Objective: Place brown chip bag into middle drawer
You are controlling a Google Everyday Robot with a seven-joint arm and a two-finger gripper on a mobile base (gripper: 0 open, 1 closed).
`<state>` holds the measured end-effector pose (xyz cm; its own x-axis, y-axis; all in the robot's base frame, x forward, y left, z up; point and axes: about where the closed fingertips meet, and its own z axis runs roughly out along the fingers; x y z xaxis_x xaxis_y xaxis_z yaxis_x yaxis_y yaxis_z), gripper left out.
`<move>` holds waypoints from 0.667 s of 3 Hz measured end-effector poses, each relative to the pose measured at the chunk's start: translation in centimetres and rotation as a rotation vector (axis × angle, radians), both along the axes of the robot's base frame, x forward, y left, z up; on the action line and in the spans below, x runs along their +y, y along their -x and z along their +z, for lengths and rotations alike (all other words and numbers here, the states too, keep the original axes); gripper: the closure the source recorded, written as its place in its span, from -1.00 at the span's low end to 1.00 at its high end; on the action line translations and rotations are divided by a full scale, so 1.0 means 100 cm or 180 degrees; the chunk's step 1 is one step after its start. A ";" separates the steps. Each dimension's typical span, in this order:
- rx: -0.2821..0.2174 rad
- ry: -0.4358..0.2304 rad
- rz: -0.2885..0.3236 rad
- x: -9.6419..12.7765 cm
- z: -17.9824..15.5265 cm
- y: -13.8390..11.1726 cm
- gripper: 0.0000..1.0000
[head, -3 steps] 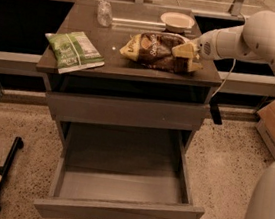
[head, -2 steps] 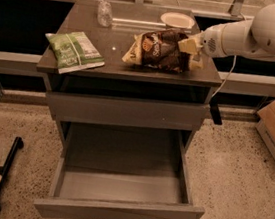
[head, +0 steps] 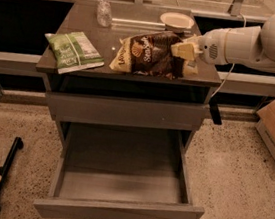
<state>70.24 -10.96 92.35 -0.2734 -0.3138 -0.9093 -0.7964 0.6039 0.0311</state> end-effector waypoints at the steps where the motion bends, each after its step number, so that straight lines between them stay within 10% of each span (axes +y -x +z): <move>1: 0.0042 -0.0202 0.0448 0.026 0.016 0.066 1.00; 2: 0.0215 -0.0174 0.0716 0.055 -0.002 0.120 1.00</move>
Offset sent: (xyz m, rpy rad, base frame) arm -0.1935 0.0881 -0.0381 0.0371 0.1645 0.3294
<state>58.20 -5.43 92.19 -0.2629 -0.3244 -0.9086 -0.9057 0.4075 0.1165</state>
